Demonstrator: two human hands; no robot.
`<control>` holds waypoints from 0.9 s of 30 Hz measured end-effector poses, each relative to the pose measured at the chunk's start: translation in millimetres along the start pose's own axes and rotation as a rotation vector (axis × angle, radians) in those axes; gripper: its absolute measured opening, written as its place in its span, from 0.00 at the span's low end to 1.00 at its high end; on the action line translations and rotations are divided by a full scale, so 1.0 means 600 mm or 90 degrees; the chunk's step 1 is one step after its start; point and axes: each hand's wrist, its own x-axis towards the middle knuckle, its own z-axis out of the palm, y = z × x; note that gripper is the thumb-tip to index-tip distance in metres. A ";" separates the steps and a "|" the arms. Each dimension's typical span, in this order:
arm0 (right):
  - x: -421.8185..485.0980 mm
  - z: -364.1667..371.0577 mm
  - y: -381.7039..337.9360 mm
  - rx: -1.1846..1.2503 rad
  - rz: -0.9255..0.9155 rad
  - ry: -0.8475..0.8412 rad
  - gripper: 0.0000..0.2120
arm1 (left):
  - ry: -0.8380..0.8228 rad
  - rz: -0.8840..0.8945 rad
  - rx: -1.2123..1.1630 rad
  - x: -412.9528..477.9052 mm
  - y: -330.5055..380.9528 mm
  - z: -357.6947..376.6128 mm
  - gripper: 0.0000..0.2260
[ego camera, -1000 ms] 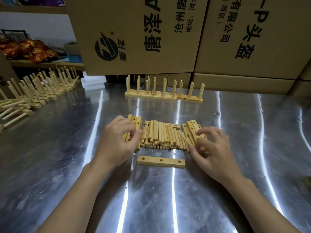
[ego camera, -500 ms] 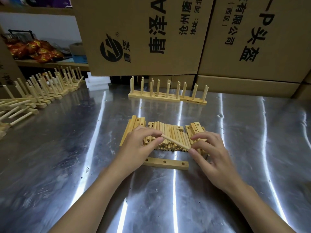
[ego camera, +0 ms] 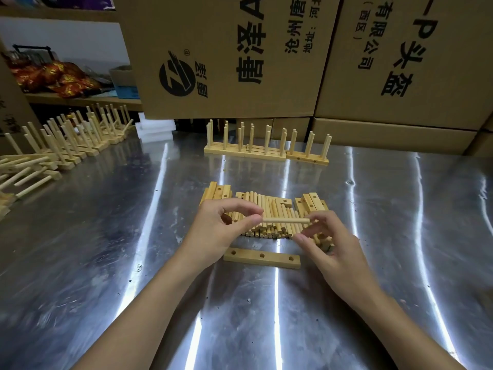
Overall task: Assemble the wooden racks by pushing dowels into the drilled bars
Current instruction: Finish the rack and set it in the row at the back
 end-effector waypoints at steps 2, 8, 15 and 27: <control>0.002 0.002 -0.003 0.055 0.017 -0.013 0.20 | 0.000 0.006 0.002 0.000 0.000 0.001 0.05; 0.005 0.005 -0.003 0.040 -0.010 -0.040 0.07 | -0.037 0.031 0.084 -0.002 0.005 0.002 0.06; 0.010 -0.010 0.012 0.034 -0.007 0.022 0.07 | -0.185 -0.018 0.500 0.001 -0.006 -0.080 0.20; 0.005 -0.011 -0.004 -0.011 -0.103 0.084 0.05 | -0.154 -0.048 0.149 -0.001 0.018 -0.045 0.08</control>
